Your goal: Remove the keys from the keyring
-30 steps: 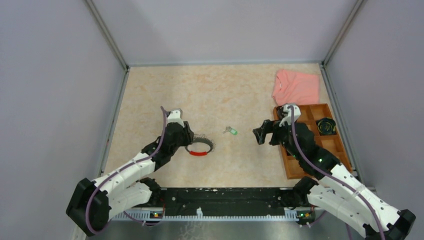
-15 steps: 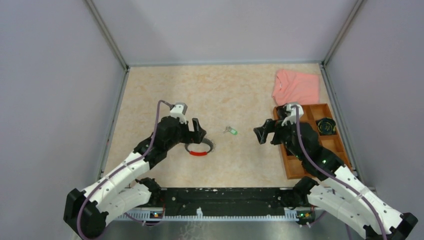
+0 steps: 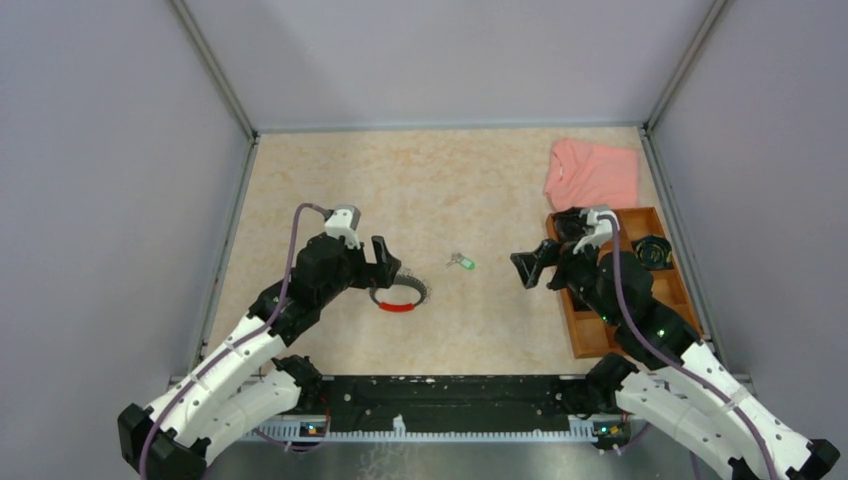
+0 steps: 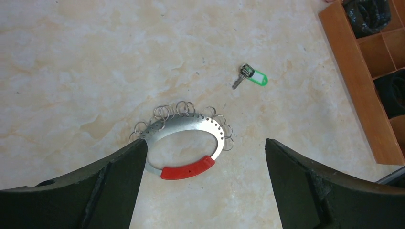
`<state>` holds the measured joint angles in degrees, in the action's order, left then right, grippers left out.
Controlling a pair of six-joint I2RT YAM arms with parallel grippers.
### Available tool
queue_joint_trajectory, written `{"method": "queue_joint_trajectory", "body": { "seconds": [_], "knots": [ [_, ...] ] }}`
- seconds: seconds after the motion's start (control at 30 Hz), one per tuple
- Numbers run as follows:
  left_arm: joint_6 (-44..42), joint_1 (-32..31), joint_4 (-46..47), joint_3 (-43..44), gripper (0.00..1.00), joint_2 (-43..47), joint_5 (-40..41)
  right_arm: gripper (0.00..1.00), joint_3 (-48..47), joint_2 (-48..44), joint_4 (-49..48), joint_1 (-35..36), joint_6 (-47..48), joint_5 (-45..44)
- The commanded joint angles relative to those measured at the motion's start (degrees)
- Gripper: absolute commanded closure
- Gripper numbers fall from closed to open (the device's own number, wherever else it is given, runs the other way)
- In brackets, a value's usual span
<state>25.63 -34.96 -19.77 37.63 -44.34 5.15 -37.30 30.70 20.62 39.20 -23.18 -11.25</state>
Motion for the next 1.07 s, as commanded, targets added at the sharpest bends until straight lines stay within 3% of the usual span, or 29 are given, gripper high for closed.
{"method": "queue_joint_trajectory", "body": {
  "seconds": [0.0, 1.03],
  "knots": [
    [0.33, -0.11, -1.89, 2.57, 0.01, 1.41, 2.86, 0.01, -1.73, -1.47, -3.53, -0.33, 0.32, 0.77],
    [-0.40, -0.12, -1.36, 2.23, 0.01, 2.20, 1.79, 0.01, -1.38, 0.33, -5.15, -0.37, 0.50, 2.10]
  ]
}}
